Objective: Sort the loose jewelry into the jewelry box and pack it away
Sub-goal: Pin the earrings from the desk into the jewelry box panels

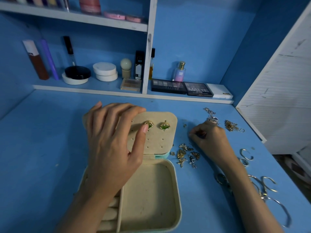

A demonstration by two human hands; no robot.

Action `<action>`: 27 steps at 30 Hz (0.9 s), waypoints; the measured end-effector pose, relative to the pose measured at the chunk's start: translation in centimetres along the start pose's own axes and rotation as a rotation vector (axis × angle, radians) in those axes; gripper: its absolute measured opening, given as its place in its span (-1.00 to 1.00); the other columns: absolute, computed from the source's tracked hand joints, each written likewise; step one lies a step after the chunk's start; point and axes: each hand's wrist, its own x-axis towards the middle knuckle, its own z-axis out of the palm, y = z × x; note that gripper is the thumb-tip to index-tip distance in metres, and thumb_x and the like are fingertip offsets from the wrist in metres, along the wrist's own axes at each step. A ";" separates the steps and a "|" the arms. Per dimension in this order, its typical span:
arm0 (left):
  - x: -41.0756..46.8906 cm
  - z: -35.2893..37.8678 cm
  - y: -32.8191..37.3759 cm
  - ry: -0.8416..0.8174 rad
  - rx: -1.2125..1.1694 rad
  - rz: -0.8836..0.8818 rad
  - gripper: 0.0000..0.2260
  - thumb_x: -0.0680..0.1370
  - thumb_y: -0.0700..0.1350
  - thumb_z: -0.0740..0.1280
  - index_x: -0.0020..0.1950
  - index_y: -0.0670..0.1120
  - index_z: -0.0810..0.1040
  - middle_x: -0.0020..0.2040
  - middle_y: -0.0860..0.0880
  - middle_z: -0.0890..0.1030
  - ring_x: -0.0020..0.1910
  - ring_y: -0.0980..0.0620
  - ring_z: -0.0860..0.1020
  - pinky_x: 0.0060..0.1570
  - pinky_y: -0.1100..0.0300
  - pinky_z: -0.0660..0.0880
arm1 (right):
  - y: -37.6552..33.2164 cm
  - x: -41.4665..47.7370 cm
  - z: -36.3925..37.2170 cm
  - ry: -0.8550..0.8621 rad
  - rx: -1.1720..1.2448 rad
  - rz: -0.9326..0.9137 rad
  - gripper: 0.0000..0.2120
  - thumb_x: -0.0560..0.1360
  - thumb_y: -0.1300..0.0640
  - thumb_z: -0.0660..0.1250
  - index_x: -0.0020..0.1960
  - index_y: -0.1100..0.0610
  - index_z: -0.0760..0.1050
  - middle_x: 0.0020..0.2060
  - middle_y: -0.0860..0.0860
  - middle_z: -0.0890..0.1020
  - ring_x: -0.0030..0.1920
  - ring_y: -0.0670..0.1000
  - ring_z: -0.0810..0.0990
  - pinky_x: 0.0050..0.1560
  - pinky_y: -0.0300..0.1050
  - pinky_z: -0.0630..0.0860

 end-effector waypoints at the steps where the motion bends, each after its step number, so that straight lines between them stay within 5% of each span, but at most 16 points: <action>1: 0.0 0.0 0.0 0.001 -0.001 -0.001 -0.78 0.54 -0.09 0.30 0.12 -0.16 0.58 0.04 -0.09 0.59 0.08 -0.11 0.47 0.34 0.00 0.17 | 0.0 0.0 0.1 -0.004 -0.007 -0.005 -0.97 0.42 0.26 0.41 -0.18 0.19 0.63 -0.25 0.03 0.54 -0.21 -0.03 0.46 -0.23 -0.45 0.33; 6: 0.0 -0.2 0.1 0.015 -0.017 -0.008 -0.77 0.54 -0.08 0.30 0.11 -0.16 0.59 -0.01 -0.09 0.58 0.05 -0.07 0.44 0.33 -0.01 0.20 | -0.6 -0.2 0.0 0.015 0.042 0.000 -0.92 0.43 0.28 0.38 -0.22 0.15 0.57 -0.29 0.00 0.53 -0.24 -0.04 0.45 -0.21 -0.48 0.34; 11: 0.0 -0.9 0.5 -0.005 -0.006 0.013 -0.79 0.52 -0.09 0.35 0.11 -0.12 0.61 -0.05 -0.04 0.59 0.00 -0.06 0.45 0.28 0.00 0.25 | -3.3 -0.6 -1.7 -0.013 0.453 0.139 -0.89 0.46 0.29 0.32 -0.21 0.16 0.55 -0.25 0.02 0.63 -0.22 -0.09 0.53 -0.18 -0.26 0.45; 16: -0.8 -2.4 1.4 -0.019 0.049 0.059 -0.83 0.49 -0.06 0.39 0.05 -0.06 0.62 -0.11 0.00 0.60 -0.05 -0.07 0.47 0.14 0.02 0.28 | -6.9 -1.7 -4.4 -0.193 0.771 0.085 -0.94 0.47 0.27 0.34 -0.16 0.23 0.58 -0.25 0.10 0.59 -0.26 -0.11 0.50 -0.21 -0.29 0.45; 27: -3.7 -3.5 2.1 0.051 0.030 0.100 -0.90 0.54 -0.05 0.37 0.00 0.04 0.46 -0.14 0.04 0.61 -0.11 0.00 0.47 0.03 0.09 0.24 | -1.0 -0.7 -1.7 -0.149 0.172 0.075 -0.83 0.43 0.25 0.42 -0.25 0.01 0.56 -0.28 -0.09 0.61 -0.27 -0.25 0.53 -0.21 -0.50 0.39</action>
